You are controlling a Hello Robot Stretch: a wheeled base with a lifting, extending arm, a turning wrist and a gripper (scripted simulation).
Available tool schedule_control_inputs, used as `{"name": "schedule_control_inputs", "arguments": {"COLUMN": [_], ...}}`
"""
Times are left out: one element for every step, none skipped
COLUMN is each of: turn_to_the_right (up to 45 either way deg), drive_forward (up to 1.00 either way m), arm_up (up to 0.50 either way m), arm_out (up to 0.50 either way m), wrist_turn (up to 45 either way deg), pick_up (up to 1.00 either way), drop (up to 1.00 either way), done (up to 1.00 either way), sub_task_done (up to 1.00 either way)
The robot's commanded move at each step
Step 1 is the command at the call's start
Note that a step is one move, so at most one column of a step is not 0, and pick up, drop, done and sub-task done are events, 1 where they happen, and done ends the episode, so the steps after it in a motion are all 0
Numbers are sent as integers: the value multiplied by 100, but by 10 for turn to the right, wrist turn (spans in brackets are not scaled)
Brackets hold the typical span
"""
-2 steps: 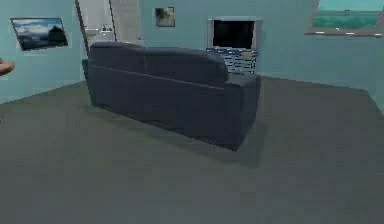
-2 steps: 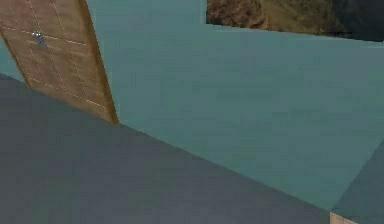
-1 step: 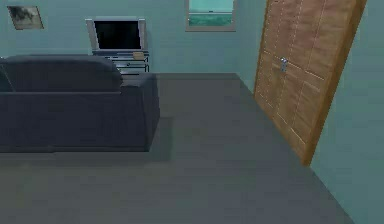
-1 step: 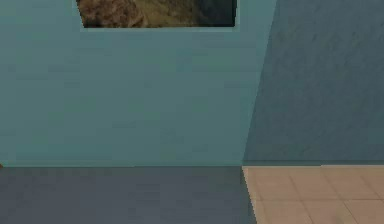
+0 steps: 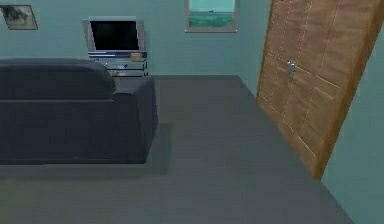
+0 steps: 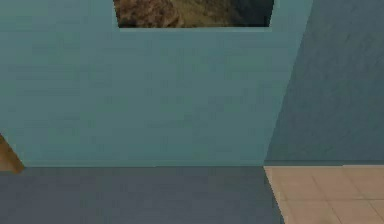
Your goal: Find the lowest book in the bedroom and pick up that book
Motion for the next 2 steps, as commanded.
{"name": "schedule_control_inputs", "arguments": {"turn_to_the_right": [0,60], "drive_forward": [100,0], "arm_up": [0,0], "arm_out": [0,0], "wrist_turn": [0,0], "pick_up": [0,0], "drop": [0,0], "done": [0,0], "sub_task_done": [0,0]}}
